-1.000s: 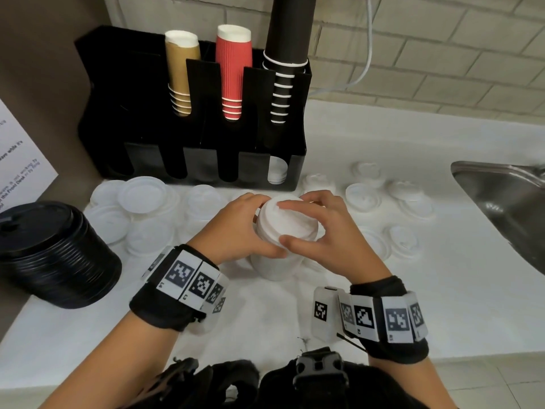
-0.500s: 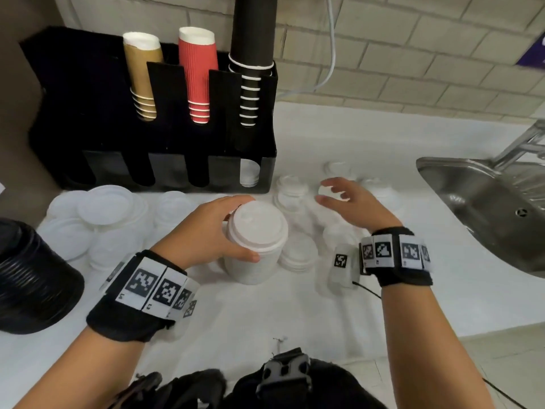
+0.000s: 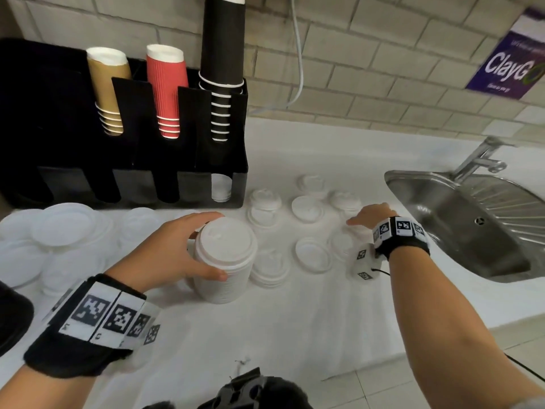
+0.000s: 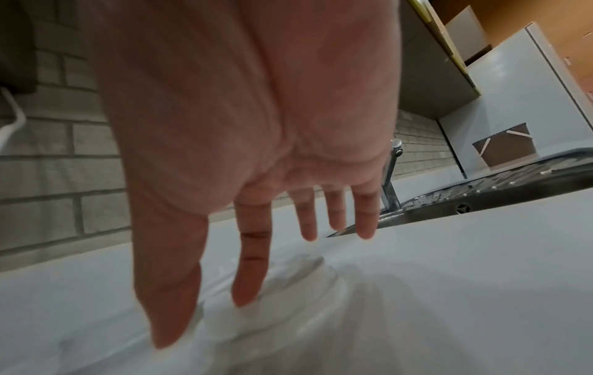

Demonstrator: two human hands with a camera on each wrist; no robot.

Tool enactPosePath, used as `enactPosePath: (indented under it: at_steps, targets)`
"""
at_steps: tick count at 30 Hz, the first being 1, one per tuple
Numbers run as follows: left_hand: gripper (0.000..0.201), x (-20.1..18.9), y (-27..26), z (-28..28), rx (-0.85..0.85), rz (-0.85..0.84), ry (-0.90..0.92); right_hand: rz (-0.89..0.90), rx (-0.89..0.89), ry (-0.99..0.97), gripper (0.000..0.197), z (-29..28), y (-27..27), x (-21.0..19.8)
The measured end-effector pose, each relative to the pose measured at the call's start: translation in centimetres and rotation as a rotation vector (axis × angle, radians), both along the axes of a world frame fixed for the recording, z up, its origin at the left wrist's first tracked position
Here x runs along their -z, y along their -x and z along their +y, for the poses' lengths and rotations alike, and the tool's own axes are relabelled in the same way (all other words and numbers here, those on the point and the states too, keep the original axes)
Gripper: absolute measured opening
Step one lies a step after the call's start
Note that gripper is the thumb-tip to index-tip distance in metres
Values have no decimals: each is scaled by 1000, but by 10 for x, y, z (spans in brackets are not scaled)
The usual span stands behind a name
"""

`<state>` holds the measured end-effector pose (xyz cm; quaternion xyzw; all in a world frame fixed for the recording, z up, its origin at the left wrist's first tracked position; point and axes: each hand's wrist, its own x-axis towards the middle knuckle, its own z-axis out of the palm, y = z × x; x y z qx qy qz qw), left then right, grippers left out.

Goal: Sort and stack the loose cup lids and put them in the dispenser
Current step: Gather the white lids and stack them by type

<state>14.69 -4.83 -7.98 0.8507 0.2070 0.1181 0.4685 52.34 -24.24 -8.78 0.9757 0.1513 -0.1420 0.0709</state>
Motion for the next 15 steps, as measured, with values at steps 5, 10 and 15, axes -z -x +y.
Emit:
enactPosePath:
  at_steps: [5,10,15]
  targets:
    - [89,0,0,1,8,2,11,47,-78,-89,51,-4,-6,1]
    - [88,-1,0,0,5,5,9,27,-67,-265,61,-5,-6,7]
    - [89,-2,0,0,-6,7,11,21,-96,-283,57,1,-2,8]
